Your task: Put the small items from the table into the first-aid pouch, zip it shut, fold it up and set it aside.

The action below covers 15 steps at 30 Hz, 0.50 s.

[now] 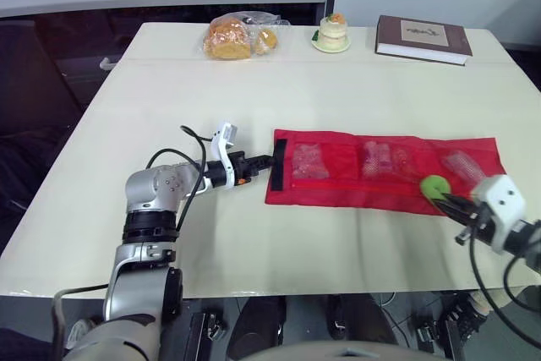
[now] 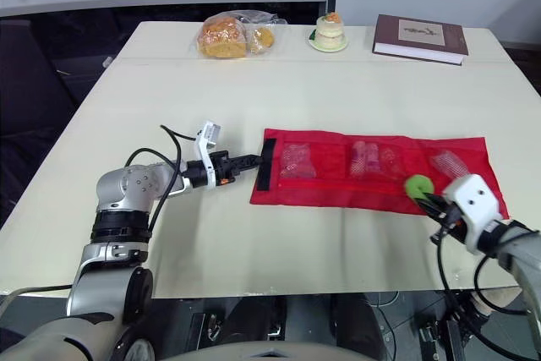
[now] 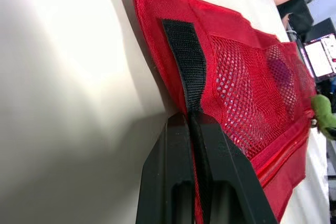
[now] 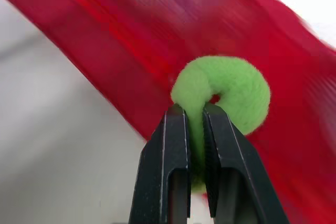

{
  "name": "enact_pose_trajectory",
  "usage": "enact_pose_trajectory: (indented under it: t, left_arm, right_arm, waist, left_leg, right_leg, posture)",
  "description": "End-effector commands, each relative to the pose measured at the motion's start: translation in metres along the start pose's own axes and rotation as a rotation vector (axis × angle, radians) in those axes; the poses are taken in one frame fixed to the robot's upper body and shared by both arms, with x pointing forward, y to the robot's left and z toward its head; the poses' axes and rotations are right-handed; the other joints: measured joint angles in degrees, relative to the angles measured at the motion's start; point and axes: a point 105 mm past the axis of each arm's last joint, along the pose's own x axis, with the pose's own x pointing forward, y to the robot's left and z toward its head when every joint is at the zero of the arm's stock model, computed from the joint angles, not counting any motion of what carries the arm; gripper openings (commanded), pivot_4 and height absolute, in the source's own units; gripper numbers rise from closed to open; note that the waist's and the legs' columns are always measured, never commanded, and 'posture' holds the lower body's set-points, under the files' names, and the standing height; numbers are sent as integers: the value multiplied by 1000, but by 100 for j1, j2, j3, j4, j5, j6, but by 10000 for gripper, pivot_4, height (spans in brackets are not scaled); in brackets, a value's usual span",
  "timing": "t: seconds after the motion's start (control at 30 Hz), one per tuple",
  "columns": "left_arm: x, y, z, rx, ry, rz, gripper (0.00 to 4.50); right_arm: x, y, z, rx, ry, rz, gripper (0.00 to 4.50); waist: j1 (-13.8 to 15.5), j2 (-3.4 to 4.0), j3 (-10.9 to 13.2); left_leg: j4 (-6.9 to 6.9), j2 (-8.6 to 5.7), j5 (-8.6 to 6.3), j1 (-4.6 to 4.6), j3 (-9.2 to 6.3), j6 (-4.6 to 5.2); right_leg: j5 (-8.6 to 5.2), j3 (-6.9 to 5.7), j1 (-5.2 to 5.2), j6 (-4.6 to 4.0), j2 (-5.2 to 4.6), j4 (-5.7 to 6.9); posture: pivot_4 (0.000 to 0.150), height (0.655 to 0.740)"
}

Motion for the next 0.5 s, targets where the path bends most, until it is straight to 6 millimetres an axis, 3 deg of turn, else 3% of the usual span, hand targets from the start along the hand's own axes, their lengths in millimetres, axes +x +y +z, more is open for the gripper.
enact_pose_trajectory:
  t: [0.03, 0.17, 0.3, 0.4, 0.5]
  left_arm:
    - [-23, 14, 10, 23, -50, 78, 0]
    - [-37, 23, 11, 13, -71, 124, 0]
    - [-46, 27, 10, 16, -78, 155, 0]
    - [-53, 25, 12, 10, -92, 157, 0]
    - [-58, 20, 12, 5, -98, 145, 0]
  right_arm:
    - [-37, -44, -20, -7, 65, -227, 1789]
    - [-66, -84, -48, -24, 164, -448, 1789]
    - [-73, -103, -57, -69, 200, -571, 1789]
    - [-72, -115, -55, -94, 181, -662, 1789]
    - [-57, -111, -37, 1, 27, -642, 1789]
  waist:
    - [5, 0, 0]
    - [-28, 0, 0]
    - [-52, 3, -1]
    - [-52, 3, -1]
    - [-49, 3, -1]
  left_leg:
    - [0, 0, 0, 1, -2, 0]
    - [0, 2, 0, 0, 0, 0]
    - [-2, 5, 0, 1, -1, -1]
    - [-3, 4, 0, 0, 0, -1]
    - [-3, 4, 1, -2, -2, -2]
  right_leg:
    - [-5, -1, 0, -7, 1, 2]
    - [-12, 1, -1, -19, 5, 1]
    - [-14, 1, -1, -21, 6, 1]
    - [-14, 2, -1, -21, 4, 1]
    - [-14, 0, -1, -20, 2, 1]
  posture:
    - [1500, 7289]
    - [1500, 7289]
    - [1500, 7289]
    - [1500, 7289]
    - [1500, 7289]
